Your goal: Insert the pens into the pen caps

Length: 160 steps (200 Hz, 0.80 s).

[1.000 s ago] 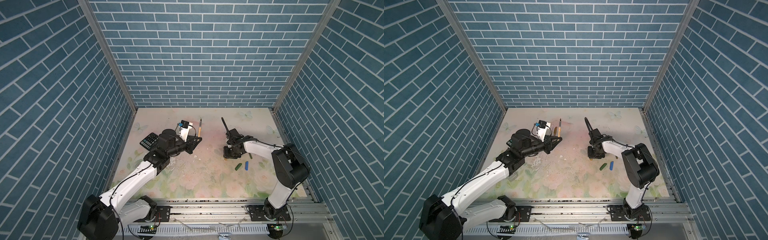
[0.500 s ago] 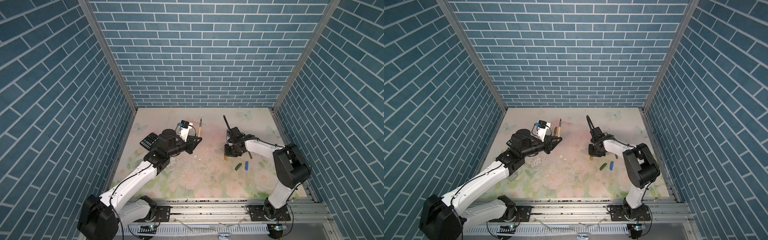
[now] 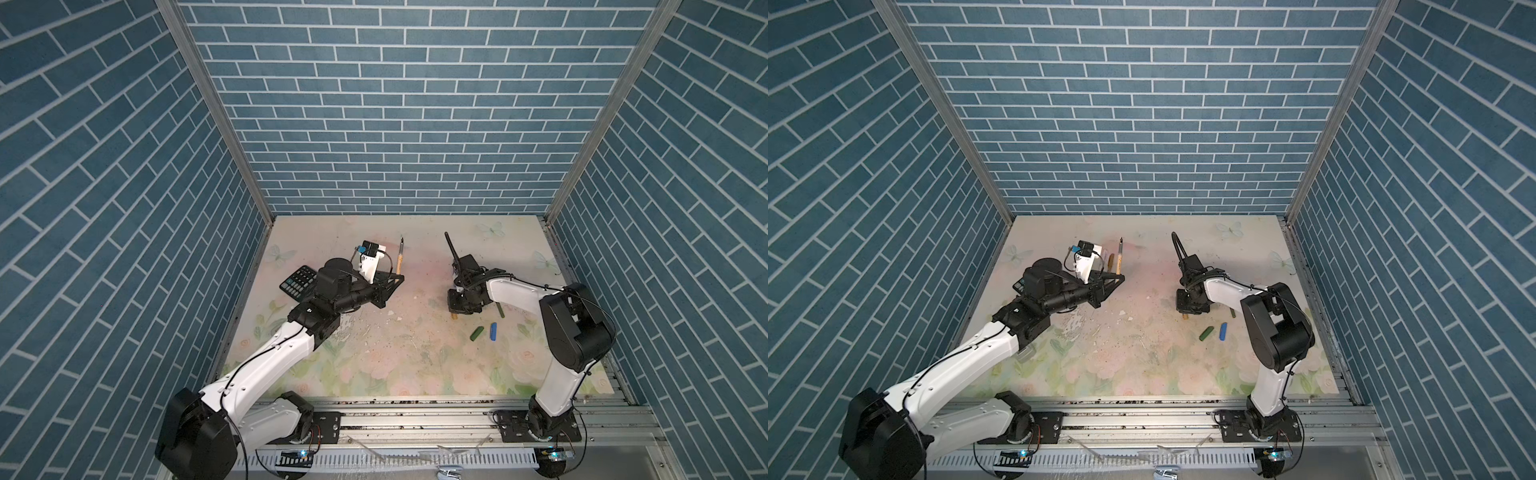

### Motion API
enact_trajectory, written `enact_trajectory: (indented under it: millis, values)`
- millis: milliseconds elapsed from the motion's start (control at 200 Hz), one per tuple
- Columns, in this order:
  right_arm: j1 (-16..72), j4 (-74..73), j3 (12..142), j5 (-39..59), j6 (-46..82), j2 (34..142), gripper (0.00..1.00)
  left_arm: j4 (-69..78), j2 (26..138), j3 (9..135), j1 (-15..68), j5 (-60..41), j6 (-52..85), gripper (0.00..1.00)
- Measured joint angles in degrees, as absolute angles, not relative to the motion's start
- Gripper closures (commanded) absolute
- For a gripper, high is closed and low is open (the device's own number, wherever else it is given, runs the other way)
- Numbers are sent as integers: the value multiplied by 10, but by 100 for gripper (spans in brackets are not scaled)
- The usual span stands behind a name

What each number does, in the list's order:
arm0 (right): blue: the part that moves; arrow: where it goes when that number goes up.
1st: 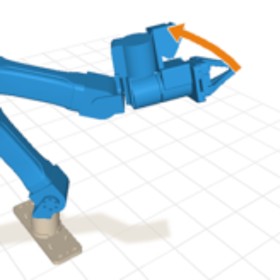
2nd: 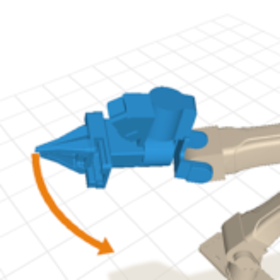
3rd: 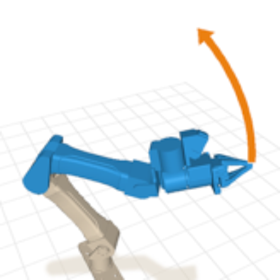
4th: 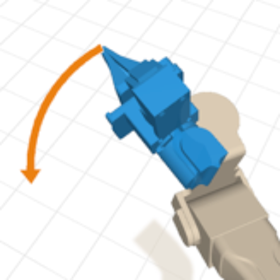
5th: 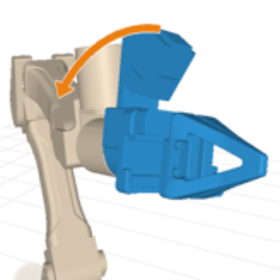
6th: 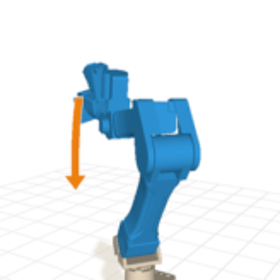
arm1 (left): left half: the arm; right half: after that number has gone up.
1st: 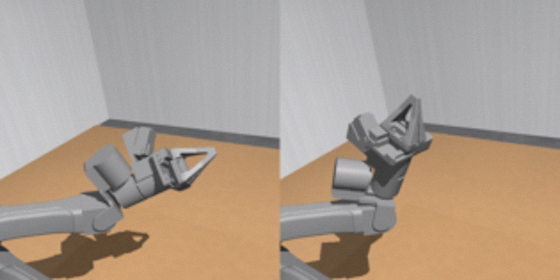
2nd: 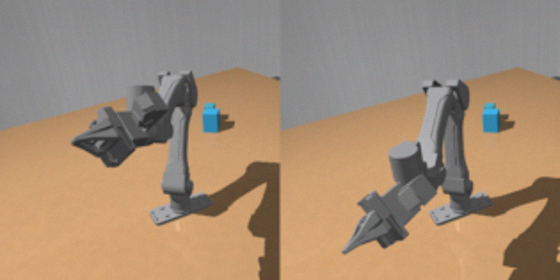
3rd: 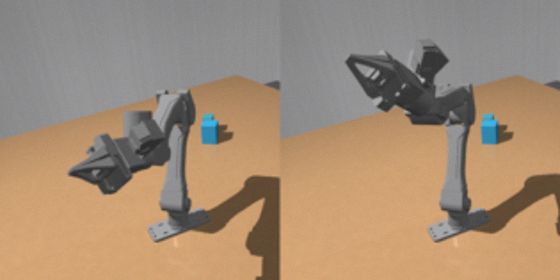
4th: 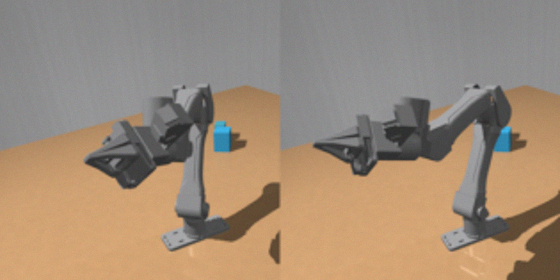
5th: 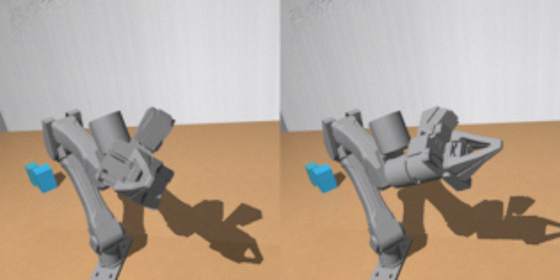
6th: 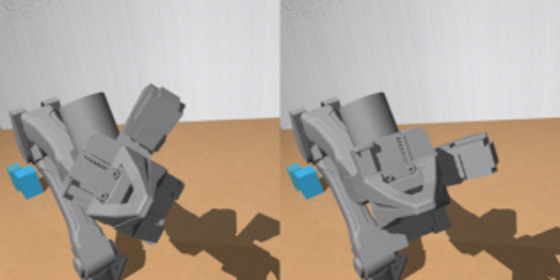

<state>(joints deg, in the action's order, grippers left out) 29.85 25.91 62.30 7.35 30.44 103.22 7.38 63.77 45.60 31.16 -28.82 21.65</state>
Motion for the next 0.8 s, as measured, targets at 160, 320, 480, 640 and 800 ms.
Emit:
enact_trajectory:
  millis: [160,320,480,640,800]
  values:
    - [304,260,629,67,310,1036,75,74,638,456,312,-288,216,100]
    - [306,260,632,70,313,1037,75,74,638,456,312,-288,216,100]
    - [302,256,632,85,313,1023,75,74,638,456,312,-288,216,100]
    - [298,240,632,108,317,1012,76,74,638,456,312,-288,216,100]
    - [296,231,632,122,318,1013,77,74,638,456,312,-288,217,100]
